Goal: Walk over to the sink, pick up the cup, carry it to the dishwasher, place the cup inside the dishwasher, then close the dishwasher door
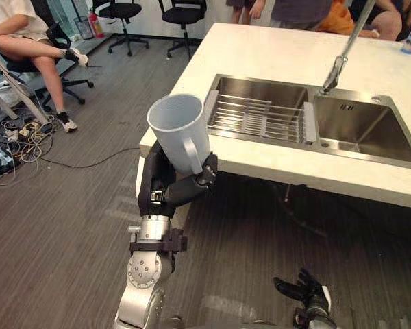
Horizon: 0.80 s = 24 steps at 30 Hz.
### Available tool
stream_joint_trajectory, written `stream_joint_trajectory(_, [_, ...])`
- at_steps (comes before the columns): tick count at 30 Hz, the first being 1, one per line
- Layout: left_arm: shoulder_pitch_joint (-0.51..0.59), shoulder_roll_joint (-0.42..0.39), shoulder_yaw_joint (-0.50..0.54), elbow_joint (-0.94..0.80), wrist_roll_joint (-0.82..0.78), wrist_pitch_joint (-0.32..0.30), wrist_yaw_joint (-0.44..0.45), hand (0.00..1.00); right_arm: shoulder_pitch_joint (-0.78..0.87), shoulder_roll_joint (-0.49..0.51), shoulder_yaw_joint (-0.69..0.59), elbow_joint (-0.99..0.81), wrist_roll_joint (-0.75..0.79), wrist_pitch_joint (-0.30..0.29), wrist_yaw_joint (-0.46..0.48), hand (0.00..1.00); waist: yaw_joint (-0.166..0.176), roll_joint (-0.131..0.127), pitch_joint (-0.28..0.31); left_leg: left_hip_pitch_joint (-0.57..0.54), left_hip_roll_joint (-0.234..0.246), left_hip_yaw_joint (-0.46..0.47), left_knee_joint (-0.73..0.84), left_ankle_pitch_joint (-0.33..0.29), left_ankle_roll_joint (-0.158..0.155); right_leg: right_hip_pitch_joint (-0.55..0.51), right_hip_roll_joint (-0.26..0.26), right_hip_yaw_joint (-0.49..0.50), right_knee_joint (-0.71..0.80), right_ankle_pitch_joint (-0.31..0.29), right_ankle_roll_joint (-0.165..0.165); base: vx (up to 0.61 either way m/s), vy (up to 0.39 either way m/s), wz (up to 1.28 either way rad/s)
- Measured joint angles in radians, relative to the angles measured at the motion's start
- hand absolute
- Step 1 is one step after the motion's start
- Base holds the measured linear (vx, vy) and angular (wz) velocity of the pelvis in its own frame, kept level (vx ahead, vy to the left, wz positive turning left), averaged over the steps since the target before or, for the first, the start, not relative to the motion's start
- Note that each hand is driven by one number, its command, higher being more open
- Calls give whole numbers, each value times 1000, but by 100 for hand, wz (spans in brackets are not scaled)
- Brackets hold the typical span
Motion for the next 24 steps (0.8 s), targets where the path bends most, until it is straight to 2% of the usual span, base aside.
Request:
stream_joint_trajectory(4, [0, 11, 4, 19, -9, 10, -1, 30, -31, 5, 0, 56, 0, 0, 5, 90, -7, -4, -2, -2, -26, 7, -16, 11, 23, 7, -10, 45, -51, 43, 19, -48, 110, -1])
stream_joint_trajectory(10, [1, 14, 13, 20, -10, 10, -2, 30, -33, 1, -1, 85, 0, 0, 4, 90, -12, -7, -3, -5, -33, -6, -17, 22, 35, 25, -9, 41, -76, 73, 24, -22, 19, 3])
stream_joint_trajectory(12, [1, 14, 13, 19, -10, 10, -2, 30, -34, -2, 0, 85, 0, 0, 2, 90, -10, -10, -3, -20, -36, -30, -16, 29, 35, 25, -10, 25, -72, 73, 24, -37, -28, 40])
stream_joint_trajectory(15, [13, 7, 15, 14, -17, 12, -2, 30, -35, -1, 9, 75, -1, 0, -7, 90, -6, -16, 2, -79, -40, -105, 11, 49, 36, 22, -13, -66, -42, 75, 18, -63, -40, 91])
stream_joint_trajectory(16, [18, 1, 15, 7, -29, 16, -2, 30, -36, -2, 8, 65, -1, 0, -13, 90, -4, -20, 4, -108, -57, -126, 10, 82, 51, 24, -26, -122, -33, 71, 12, -106, -2, 153])
stream_joint_trajectory(17, [19, -21, 15, 0, -33, 17, -2, 30, -38, -13, -2, 57, -2, -2, -22, 90, -10, -20, 7, -131, -56, -79, -33, 90, 94, 27, -44, -199, -35, 70, 11, -131, 11, 164])
stream_joint_trajectory(18, [18, -24, 16, -4, -38, 16, -1, 30, -38, -17, -4, 58, -3, -3, -26, 90, -7, -20, 10, -139, -42, -24, -36, 77, 96, 27, -48, -233, -34, 70, 11, -81, 53, 171])
stream_joint_trajectory(19, [18, -30, 23, -5, -53, 17, 2, 30, -40, -25, -2, 49, -8, -3, -32, 90, -1, -20, 13, -156, -1, 128, -4, 43, 101, 37, -63, -292, -30, 70, 12, -21, 44, 131])
stream_joint_trajectory(21, [21, -29, 33, -5, -66, 17, 4, 30, -43, -49, -2, 40, -12, -3, -41, 90, -16, -5, 25, -155, 34, 246, 18, 45, 107, 80, -78, -401, -12, 66, 8, 21, 54, 182])
stream_joint_trajectory(23, [21, -26, 46, -5, -67, 16, 4, 30, -45, -69, -6, 40, -18, -3, -43, 90, -13, -3, 30, -157, 15, 264, 11, 48, 112, 113, -110, -493, 4, 56, 10, 53, 93, 169])
stream_joint_trajectory(24, [27, -21, 62, -5, -67, 16, 3, 30, -56, -76, -18, 42, -19, -3, -43, 90, -12, -8, 35, -158, -12, 244, 9, 58, 122, 136, -131, -514, 3, 41, 31, 67, 103, 139])
